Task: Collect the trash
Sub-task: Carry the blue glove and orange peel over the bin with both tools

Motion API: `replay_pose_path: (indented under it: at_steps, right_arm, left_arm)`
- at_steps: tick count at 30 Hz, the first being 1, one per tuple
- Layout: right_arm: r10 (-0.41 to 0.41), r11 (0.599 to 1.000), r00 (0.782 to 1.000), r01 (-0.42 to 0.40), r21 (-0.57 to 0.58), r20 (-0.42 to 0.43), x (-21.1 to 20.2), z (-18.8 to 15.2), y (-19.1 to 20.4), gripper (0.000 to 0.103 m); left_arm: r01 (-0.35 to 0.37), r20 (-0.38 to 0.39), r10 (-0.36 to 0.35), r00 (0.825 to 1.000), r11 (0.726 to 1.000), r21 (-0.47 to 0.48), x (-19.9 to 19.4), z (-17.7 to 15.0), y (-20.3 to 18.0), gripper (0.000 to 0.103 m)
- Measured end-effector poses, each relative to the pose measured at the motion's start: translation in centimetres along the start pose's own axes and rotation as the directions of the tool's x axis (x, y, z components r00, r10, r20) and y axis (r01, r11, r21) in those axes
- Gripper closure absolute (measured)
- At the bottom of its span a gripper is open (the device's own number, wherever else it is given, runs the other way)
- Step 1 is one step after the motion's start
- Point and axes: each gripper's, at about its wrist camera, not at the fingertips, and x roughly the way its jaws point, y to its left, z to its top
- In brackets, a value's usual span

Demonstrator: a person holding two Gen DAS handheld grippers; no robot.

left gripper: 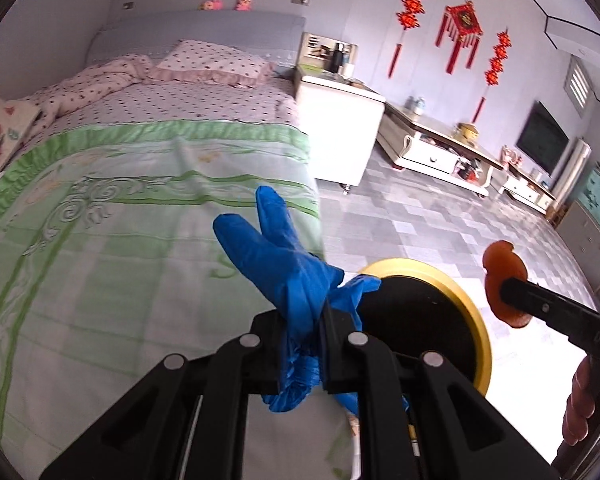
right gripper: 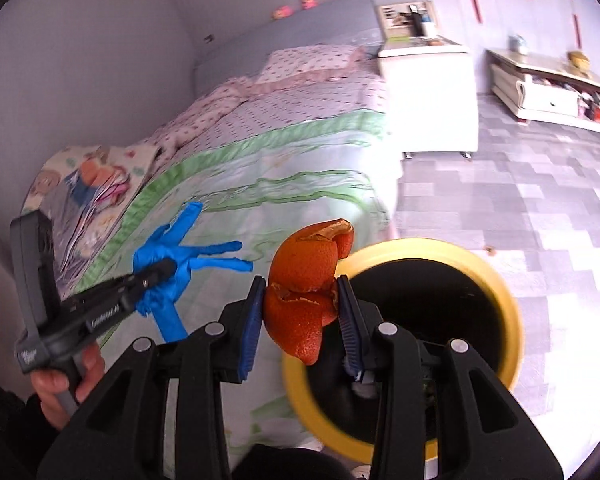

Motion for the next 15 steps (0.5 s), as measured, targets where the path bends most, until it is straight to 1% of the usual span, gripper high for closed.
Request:
replay_pose_path:
  at_steps: [3, 6, 11, 15]
  right_arm:
    - [-0.012, 0.999, 1.0, 0.012, 0.038, -0.015, -0.1, 0.3, -2.6, 0.069]
    - [-0.029, 0.998, 0.999, 0.03, 0.053, -0.021, 0.4, 0.2, -4.3, 0.069]
    - [-0.04, 0.994, 0.999, 0.043, 0.098, -0.034, 1.9, 0.2, -6.3, 0.068]
    - [-0.051, 0.991, 0.998, 0.055, 0.119, -0.038, 2.4, -0.1, -7.4, 0.068]
  left_arm:
    - [0.016, -0.019, -0.016, 1.0, 1.0, 0.023, 1.3, -0.1, -2.2, 0.093]
    - [0.028, -0.041, -0.026, 0.999, 0.998, 0.049, 2.6, -0.4, -4.2, 0.092]
    - [0.052, -0.074, -0.048, 0.996, 0.997, 0.056, 4.1, -1.0, -5.9, 0.092]
    - [0.061, -0.085, -0.056, 0.995, 0.996, 0.063, 4.7, -1.3, -6.5, 0.091]
